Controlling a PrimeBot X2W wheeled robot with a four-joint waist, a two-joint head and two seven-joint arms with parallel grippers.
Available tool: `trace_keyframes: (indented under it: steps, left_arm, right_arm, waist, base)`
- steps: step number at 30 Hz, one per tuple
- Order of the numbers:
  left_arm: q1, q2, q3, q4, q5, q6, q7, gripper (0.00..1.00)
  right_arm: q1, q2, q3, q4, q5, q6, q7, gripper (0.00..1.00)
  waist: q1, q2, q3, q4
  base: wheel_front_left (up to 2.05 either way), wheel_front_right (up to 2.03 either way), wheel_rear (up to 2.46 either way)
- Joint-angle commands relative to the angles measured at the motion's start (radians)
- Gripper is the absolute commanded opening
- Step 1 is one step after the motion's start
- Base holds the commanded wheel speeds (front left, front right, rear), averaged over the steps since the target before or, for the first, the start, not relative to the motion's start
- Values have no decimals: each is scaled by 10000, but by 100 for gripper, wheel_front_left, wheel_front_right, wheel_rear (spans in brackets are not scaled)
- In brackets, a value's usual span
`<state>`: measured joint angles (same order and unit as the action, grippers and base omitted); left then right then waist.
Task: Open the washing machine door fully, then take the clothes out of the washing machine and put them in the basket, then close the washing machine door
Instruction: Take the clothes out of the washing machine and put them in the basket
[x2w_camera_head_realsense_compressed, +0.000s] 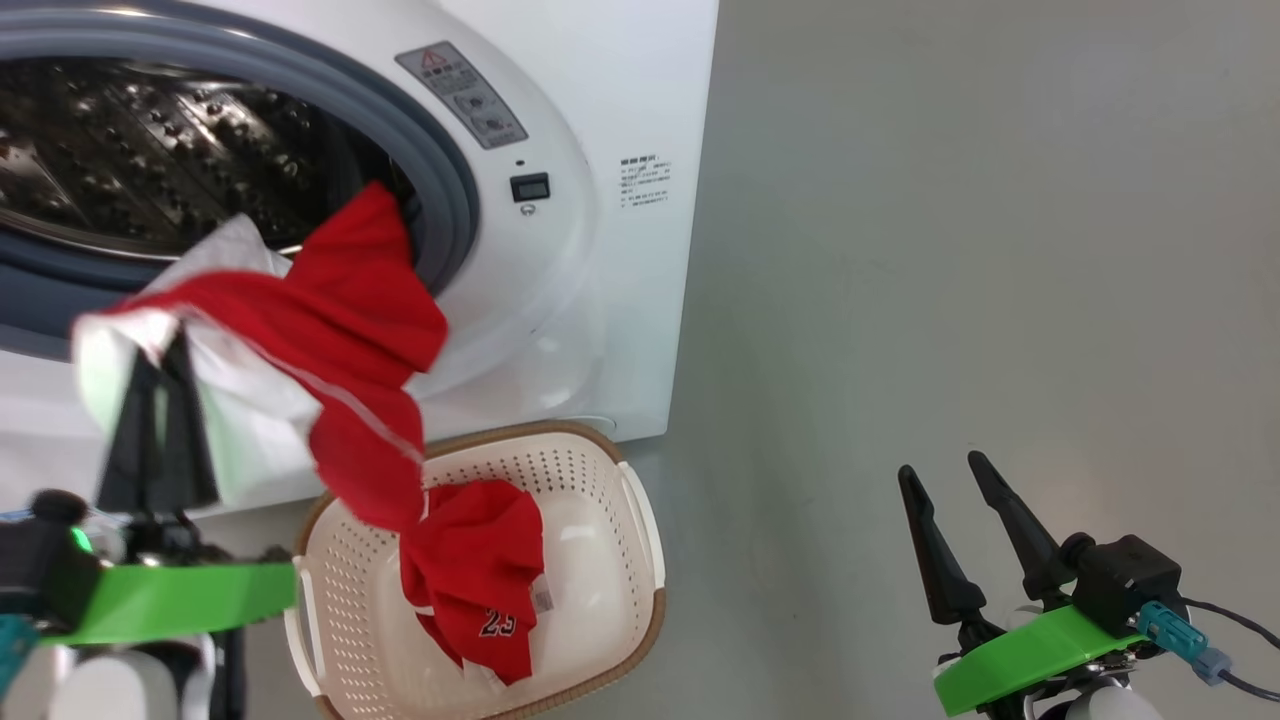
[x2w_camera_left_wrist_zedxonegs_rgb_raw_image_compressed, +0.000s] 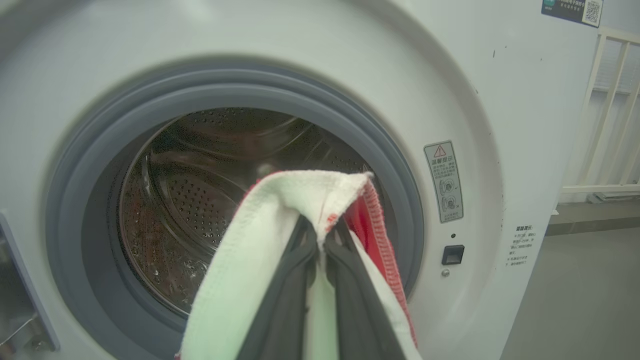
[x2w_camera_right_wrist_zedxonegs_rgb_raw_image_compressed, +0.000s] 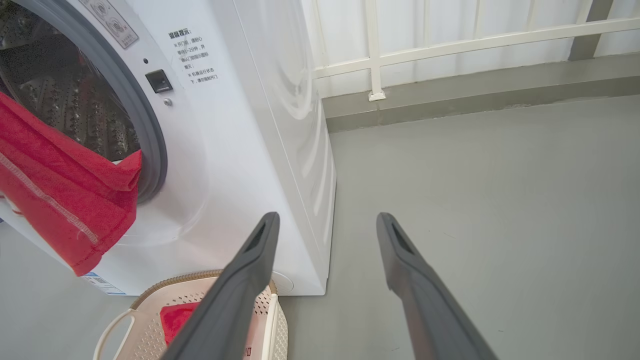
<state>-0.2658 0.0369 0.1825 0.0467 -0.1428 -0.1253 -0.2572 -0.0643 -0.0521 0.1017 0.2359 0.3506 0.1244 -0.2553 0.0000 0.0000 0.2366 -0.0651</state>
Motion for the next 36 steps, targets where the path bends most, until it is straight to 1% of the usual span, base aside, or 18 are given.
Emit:
trace_keyframes:
  steps: [1,8,12,18,29,36]
  left_arm:
    - [86,136,245,-182,-48,-50,-45,7]
    - [96,135,-243,1144,-165,-3,-45,4]
    - [-90,134,-475,1952,-120,-9,-45,4]
    - [-586,134,-611,3280,-75,-21,-45,0]
    - [-1703,140,-776,5754,213,-47,-45,0]
    - [-2415,277,-1219,7044,177,-51,-45,0]
  right_arm:
    - [-117,-24,187,-246,-34,63,-65,100]
    - [-319,-8,184,-321,-29,63,-65,100]
    - [-468,1,154,-372,-27,63,-65,100]
    - [-729,11,117,-468,-43,63,-65,100]
    - [-1240,16,199,-639,105,63,-65,100]
    - [-1539,17,228,-736,196,63,-65,100]
  waist:
    - [0,0,77,-22]
    - [0,0,616,-133]
    - [0,0,1006,-199]
    - [0,0,1630,-296]
    - [0,0,2821,-481]
    - [0,0,3433,-547]
  base:
    - [0,0,0]
    - [0,0,0]
    - [0,0,0]
    - [0,0,0]
    - [0,0,0]
    - [0,0,0]
